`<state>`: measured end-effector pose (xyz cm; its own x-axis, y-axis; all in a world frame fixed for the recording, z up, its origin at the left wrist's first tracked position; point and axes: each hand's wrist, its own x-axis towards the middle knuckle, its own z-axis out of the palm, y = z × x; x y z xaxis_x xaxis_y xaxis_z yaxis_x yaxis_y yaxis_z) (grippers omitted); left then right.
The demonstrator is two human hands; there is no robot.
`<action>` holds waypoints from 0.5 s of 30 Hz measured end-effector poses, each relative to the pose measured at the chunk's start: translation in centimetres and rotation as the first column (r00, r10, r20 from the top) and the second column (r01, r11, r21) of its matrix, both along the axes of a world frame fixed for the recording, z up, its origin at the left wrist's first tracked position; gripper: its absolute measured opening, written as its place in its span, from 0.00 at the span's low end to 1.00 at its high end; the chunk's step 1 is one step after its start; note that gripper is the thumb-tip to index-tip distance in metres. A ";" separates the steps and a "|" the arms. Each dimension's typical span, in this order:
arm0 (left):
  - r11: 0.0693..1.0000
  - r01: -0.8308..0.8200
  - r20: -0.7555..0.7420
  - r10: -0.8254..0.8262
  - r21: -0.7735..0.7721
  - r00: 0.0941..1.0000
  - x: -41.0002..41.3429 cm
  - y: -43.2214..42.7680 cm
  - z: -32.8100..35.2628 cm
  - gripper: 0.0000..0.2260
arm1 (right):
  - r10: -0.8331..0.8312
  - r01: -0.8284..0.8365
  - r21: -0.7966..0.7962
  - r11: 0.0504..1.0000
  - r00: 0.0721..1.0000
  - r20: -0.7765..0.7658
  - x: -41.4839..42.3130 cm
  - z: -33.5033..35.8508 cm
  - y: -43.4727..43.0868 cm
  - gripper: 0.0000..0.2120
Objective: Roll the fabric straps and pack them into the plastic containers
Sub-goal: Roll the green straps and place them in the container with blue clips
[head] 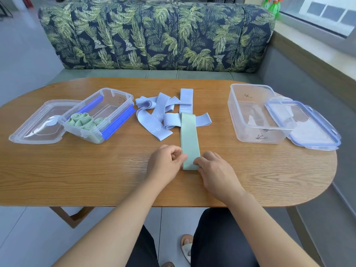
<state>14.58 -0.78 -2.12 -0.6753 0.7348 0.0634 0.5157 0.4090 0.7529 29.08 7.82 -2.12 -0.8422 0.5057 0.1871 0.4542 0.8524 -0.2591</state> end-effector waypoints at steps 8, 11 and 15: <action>0.984 0.076 0.034 -0.072 -0.163 0.997 -0.6 1.8 0.8 0.15 | 0.064 -0.058 -0.056 0.997 0.992 0.109 0.6 1.7 1.1 0.13; 0.984 0.125 0.050 -0.120 -0.127 0.992 -0.2 1.8 0.4 0.15 | 0.071 -0.060 -0.093 0.994 0.991 0.118 1.3 2.1 1.1 0.12; 0.980 0.173 0.067 -0.167 -0.100 0.984 -0.3 1.3 0.1 0.15 | 0.082 -0.067 -0.131 0.989 0.990 0.118 1.6 2.3 0.5 0.12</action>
<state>14.30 0.54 -2.05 -0.5400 0.8398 -0.0563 0.5412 0.3976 0.7410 30.63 8.35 0.14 -0.8909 0.4538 0.0187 0.4258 0.8490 -0.3129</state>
